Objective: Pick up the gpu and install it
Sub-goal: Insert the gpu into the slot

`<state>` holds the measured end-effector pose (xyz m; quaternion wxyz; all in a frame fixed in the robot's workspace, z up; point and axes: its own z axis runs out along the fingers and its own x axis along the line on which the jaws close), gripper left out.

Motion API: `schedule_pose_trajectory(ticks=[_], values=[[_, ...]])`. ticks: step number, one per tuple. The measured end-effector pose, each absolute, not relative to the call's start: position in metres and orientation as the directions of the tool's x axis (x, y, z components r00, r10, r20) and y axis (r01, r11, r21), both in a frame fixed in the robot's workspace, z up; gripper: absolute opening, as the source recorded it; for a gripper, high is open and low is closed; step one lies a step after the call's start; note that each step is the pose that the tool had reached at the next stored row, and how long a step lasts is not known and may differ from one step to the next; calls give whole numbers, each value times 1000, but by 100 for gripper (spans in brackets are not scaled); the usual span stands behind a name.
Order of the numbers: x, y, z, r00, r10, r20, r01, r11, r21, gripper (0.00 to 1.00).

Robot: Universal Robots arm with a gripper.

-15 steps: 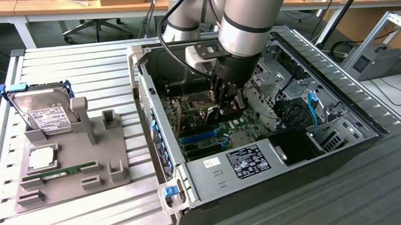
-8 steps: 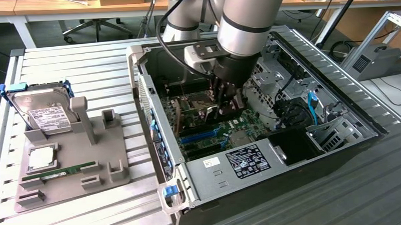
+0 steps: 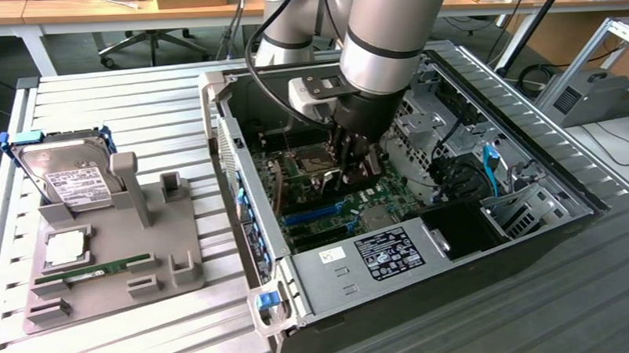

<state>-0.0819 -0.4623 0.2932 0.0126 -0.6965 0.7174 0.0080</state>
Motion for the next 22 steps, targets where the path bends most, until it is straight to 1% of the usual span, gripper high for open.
schedule_pose_trajectory(ticks=[22], values=[[-87, -462, 291, -29, -999, -29, -1000, 30, -7, 27]])
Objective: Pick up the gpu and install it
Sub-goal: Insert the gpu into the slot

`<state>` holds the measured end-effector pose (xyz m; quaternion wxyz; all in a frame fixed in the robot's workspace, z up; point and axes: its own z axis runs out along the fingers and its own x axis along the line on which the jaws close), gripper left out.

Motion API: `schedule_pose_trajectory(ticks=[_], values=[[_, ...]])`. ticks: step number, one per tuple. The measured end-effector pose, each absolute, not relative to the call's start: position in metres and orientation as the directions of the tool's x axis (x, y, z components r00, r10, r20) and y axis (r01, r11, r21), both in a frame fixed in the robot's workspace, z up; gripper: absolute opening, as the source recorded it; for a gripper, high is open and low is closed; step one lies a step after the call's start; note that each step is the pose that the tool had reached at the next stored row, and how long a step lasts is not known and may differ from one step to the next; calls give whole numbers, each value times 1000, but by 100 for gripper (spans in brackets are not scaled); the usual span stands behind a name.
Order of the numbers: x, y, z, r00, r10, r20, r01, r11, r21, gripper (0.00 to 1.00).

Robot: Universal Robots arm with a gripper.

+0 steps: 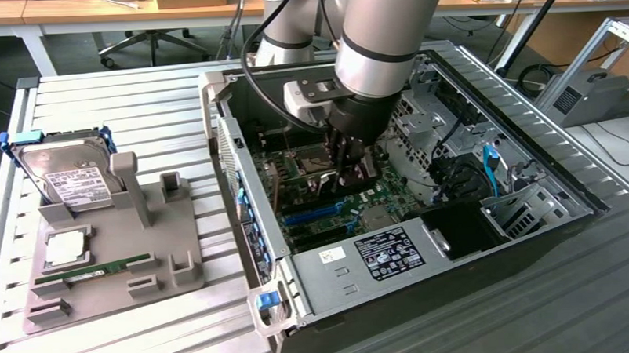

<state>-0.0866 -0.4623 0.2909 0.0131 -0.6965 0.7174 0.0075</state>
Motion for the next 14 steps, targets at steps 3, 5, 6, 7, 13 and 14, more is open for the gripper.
schedule_pose_trajectory(ticks=[3, 5, 6, 7, 13, 14], values=[[-88, -462, 291, -29, -999, -29, -1000, 30, -7, 27], [-88, -462, 291, -30, -999, -29, -1000, 30, -7, 27], [-88, -462, 291, -29, -999, -29, -1000, 30, -8, 27], [-89, -462, 291, -30, -999, -29, -1000, 30, -8, 27], [-89, -462, 291, -30, -999, -29, -1000, 30, -9, 27], [-90, -462, 291, -30, -999, -29, -1000, 30, -9, 27]])
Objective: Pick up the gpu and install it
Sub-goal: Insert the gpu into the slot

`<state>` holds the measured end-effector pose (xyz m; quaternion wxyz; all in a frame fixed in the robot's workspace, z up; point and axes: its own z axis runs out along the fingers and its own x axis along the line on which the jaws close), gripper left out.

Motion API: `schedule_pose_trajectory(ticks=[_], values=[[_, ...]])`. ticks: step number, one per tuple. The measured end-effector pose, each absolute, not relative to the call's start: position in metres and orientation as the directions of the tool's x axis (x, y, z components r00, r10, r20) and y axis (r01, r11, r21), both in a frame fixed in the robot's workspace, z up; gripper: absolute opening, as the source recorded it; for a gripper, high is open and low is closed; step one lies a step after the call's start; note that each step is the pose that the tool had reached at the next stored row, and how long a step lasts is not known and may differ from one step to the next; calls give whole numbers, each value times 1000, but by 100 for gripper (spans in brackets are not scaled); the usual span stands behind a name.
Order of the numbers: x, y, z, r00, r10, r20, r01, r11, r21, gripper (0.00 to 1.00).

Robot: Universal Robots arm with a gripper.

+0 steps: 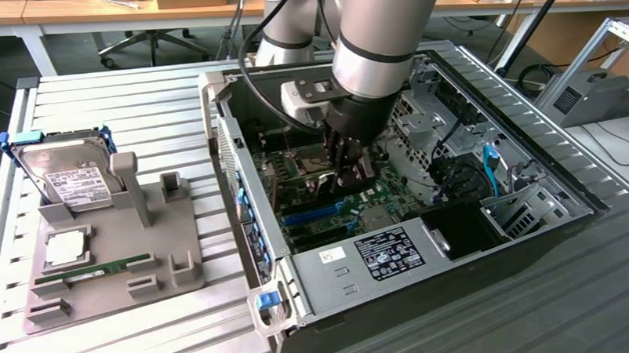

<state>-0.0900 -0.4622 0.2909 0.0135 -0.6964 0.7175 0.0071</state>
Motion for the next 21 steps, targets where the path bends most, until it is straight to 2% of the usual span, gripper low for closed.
schedule_pose_trajectory(ticks=[21], values=[[-92, -462, 280, -29, -999, -29, -1000, 30, -9, 27]])
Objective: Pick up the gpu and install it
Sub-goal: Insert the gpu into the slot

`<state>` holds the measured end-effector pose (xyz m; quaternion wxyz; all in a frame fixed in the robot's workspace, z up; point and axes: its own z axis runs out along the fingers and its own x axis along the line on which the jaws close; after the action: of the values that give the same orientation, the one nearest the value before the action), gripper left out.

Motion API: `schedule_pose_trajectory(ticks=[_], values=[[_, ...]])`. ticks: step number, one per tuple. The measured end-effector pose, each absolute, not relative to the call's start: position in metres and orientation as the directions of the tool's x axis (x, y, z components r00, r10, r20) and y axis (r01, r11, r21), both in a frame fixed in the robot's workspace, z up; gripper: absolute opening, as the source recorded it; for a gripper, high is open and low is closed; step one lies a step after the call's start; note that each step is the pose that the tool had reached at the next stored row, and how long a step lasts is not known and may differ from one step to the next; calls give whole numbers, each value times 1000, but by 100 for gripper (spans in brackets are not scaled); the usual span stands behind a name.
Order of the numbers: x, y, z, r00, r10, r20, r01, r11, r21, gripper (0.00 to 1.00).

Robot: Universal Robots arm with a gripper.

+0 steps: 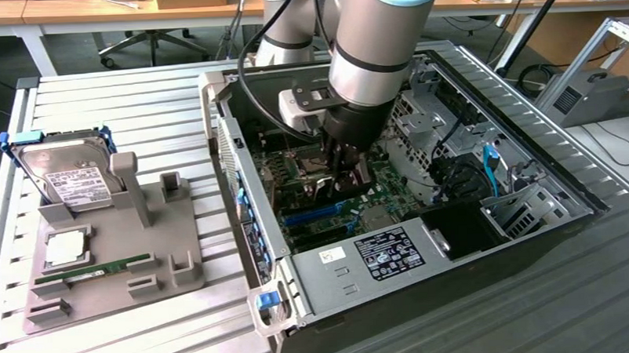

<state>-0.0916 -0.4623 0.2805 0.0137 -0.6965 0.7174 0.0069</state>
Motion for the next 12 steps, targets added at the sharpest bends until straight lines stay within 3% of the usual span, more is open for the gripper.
schedule_pose_trajectory(ticks=[12], values=[[-92, -462, 280, -29, -999, -29, -1000, 30, -9, 27]])
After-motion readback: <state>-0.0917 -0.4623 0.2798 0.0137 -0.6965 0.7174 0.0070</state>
